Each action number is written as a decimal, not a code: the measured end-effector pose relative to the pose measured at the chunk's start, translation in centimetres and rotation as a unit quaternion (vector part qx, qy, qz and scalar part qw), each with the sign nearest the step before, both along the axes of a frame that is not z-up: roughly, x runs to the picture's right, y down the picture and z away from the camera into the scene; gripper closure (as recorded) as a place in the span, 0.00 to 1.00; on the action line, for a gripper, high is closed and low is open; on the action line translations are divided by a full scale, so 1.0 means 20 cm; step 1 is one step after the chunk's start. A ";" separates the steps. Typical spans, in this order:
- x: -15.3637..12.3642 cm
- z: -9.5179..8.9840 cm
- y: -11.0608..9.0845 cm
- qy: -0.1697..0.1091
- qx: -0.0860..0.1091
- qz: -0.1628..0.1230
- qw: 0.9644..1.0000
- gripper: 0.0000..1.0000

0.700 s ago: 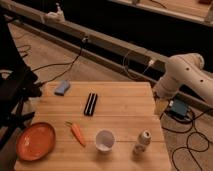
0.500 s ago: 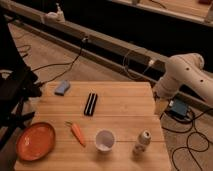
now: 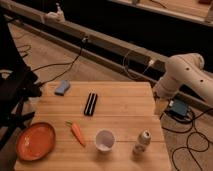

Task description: Knock the bottle over

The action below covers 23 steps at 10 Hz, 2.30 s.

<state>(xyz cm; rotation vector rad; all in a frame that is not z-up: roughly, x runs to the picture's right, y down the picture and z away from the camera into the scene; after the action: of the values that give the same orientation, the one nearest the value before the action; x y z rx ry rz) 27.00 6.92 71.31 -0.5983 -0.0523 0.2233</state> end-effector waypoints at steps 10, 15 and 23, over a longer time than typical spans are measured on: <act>0.00 0.00 0.00 0.000 0.000 0.000 1.000 0.43; 0.00 0.00 0.01 0.001 -0.001 -0.012 1.000 0.92; 0.14 -0.04 0.48 0.018 -0.088 -0.029 0.996 1.00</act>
<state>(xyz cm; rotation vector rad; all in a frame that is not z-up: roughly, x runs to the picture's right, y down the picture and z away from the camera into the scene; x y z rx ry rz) 29.83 16.57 70.56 -0.7702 0.0209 0.1828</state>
